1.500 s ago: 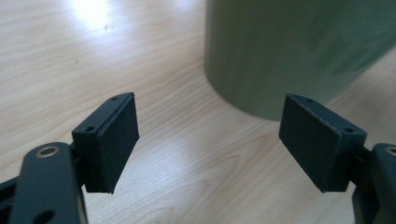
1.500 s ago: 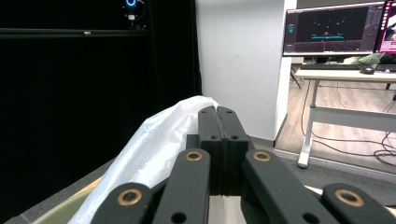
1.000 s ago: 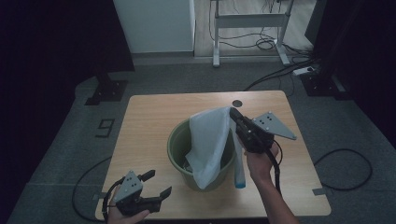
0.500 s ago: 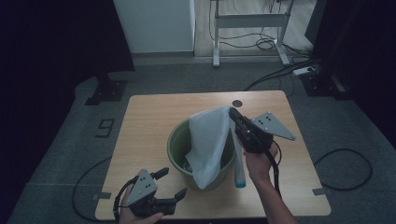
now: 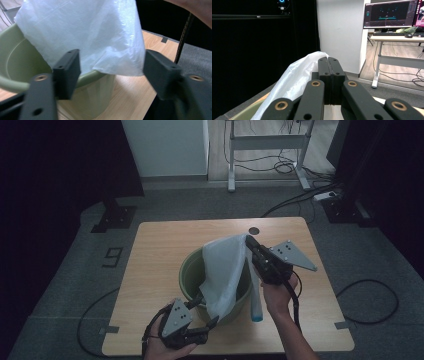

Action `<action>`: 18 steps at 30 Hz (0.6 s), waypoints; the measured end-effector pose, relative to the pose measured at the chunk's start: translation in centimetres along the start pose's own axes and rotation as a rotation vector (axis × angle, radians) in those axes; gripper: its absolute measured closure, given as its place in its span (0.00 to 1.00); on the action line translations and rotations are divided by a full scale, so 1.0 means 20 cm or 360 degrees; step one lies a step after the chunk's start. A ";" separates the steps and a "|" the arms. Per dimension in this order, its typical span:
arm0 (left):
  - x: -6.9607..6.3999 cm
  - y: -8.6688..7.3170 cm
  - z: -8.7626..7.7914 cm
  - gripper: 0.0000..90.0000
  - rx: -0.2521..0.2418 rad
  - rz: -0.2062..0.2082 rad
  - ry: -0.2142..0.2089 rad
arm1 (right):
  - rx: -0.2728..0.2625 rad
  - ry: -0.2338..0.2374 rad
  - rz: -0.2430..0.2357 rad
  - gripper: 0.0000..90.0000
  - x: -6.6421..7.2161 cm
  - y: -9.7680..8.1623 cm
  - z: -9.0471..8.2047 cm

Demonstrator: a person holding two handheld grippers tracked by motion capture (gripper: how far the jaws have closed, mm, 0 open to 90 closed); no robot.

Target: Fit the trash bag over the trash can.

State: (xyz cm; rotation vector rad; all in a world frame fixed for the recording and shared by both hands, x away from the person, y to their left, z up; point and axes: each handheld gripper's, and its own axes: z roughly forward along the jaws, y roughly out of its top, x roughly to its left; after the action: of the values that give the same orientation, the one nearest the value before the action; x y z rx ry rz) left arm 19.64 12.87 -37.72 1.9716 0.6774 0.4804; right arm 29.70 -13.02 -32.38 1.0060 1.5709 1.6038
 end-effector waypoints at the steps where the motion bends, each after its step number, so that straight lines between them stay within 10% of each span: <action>1: 0.00 0.00 0.00 0.42 -0.0001 0.0009 0.0011 | -0.0001 0.0000 0.0002 0.99 0.00 0.00 0.00; 18: 0.01 0.01 0.05 0.90 0.0017 0.0016 -0.0148 | -0.0022 0.0009 0.0013 0.99 0.00 0.02 -0.01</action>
State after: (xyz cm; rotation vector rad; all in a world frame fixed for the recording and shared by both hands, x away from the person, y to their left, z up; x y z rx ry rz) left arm 20.48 12.19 -37.94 1.9949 0.6129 0.3891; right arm 29.47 -13.19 -32.08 1.0024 1.5591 1.6222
